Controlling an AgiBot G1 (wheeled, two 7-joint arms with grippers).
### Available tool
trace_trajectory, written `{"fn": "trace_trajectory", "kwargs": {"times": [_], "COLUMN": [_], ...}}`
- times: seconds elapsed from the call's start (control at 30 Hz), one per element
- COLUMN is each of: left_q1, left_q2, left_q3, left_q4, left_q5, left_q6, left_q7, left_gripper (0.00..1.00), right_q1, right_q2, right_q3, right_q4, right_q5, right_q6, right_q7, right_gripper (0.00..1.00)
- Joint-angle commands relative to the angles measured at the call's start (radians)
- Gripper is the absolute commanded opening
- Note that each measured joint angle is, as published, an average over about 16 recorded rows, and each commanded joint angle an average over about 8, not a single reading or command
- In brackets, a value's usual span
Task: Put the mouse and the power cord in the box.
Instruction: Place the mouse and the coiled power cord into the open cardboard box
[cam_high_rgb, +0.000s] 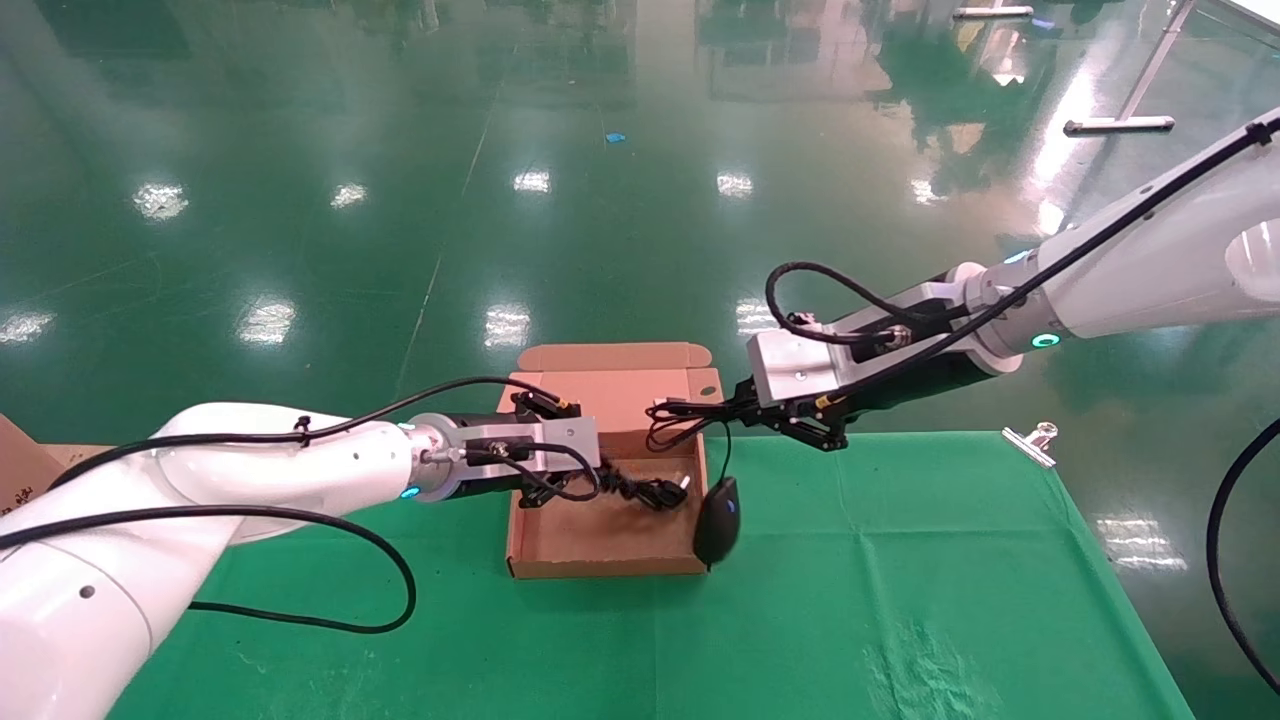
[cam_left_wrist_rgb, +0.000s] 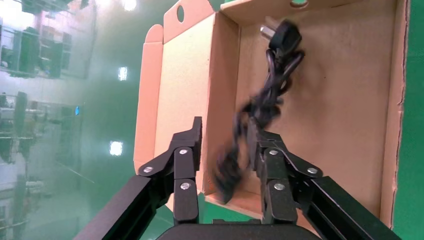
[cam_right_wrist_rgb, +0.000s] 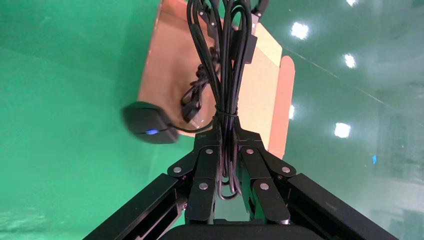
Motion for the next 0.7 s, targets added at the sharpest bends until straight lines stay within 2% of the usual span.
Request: {"fn": "trace_trajectory", "kwargs": {"times": [0.03, 0.2, 0.37, 0.7], "left_q1": [-0.001, -0.009, -0.034, -0.102], "left_q2": [0.000, -0.002, -0.016, -0.122], "left_q3": [0.010, 0.032, 0.034, -0.038], "left_q4": [0.000, -0.004, 0.002, 0.080], "left_q5": [-0.009, -0.028, -0.060, -0.173], "left_q6": [-0.002, -0.006, 0.009, 0.146], "left_q7": [-0.001, 0.009, 0.053, 0.167], "left_gripper": [1.00, 1.00, 1.00, 1.00], "right_q1": [-0.001, 0.003, -0.008, -0.103], "right_q2": [-0.002, -0.011, -0.024, -0.040], "right_q3": [0.000, -0.002, -0.003, -0.022], "right_q4": [0.000, 0.012, 0.046, 0.225], "right_q5": [0.000, -0.002, 0.001, 0.035], "right_q6": [-0.007, 0.001, 0.043, 0.230], "right_q7": [-0.001, 0.005, 0.022, 0.095], "right_gripper": [0.00, 0.00, 0.00, 0.00]}}
